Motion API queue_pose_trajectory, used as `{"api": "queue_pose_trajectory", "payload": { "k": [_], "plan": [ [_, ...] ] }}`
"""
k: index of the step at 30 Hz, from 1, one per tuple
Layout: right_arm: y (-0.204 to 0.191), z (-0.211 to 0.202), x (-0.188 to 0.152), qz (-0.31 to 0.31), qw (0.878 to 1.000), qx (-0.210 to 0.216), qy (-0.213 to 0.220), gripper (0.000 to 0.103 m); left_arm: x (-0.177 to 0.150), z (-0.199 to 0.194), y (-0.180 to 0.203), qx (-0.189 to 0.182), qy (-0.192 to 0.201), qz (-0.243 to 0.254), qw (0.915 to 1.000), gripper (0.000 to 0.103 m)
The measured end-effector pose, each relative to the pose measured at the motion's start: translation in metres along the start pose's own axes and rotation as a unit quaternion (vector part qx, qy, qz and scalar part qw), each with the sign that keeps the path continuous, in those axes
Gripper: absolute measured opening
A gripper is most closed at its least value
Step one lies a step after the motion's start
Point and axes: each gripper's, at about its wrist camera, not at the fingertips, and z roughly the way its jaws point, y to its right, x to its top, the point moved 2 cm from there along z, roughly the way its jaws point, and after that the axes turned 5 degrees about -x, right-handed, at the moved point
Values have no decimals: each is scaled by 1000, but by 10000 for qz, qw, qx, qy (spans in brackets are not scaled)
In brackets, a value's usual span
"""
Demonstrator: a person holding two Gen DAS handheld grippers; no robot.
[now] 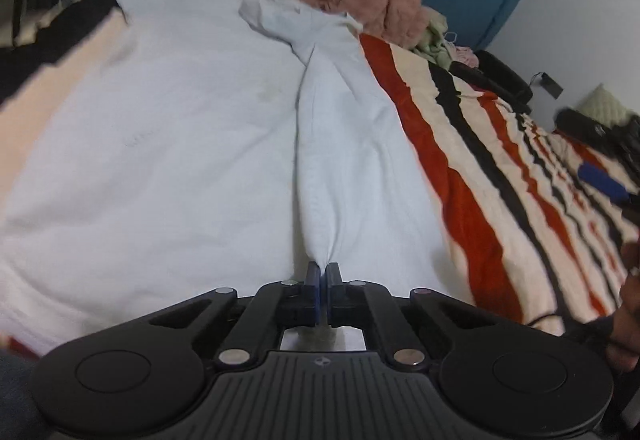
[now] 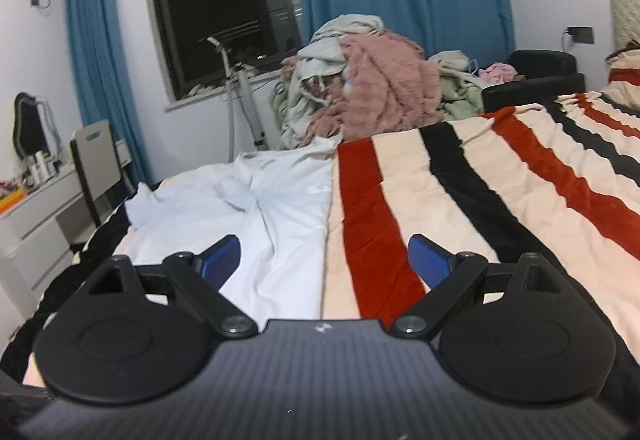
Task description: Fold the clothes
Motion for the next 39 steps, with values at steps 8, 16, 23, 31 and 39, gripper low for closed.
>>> {"api": "queue_pose_trajectory", "payload": {
  "k": [8,16,23,31,39],
  "plan": [
    [-12,-2,-4,-343,9994,95,-34,92,-16,-12,15,276,219,482,9982,13],
    [-24,-24,-6,-373,9987,322,126,92,-5,-62,44,478,937,1117,9882,84],
    [-32,-59,9,-60,9986,379,371,92,19,-127,68,483,1475,1389,9781,103],
    [-59,-92,29,-101,9980,305,536,92,59,-207,87,604,1963,1294,9701,103],
    [-90,-87,88,-86,9982,307,515,92,105,-261,110,736,2092,665,9728,103]
  ]
}}
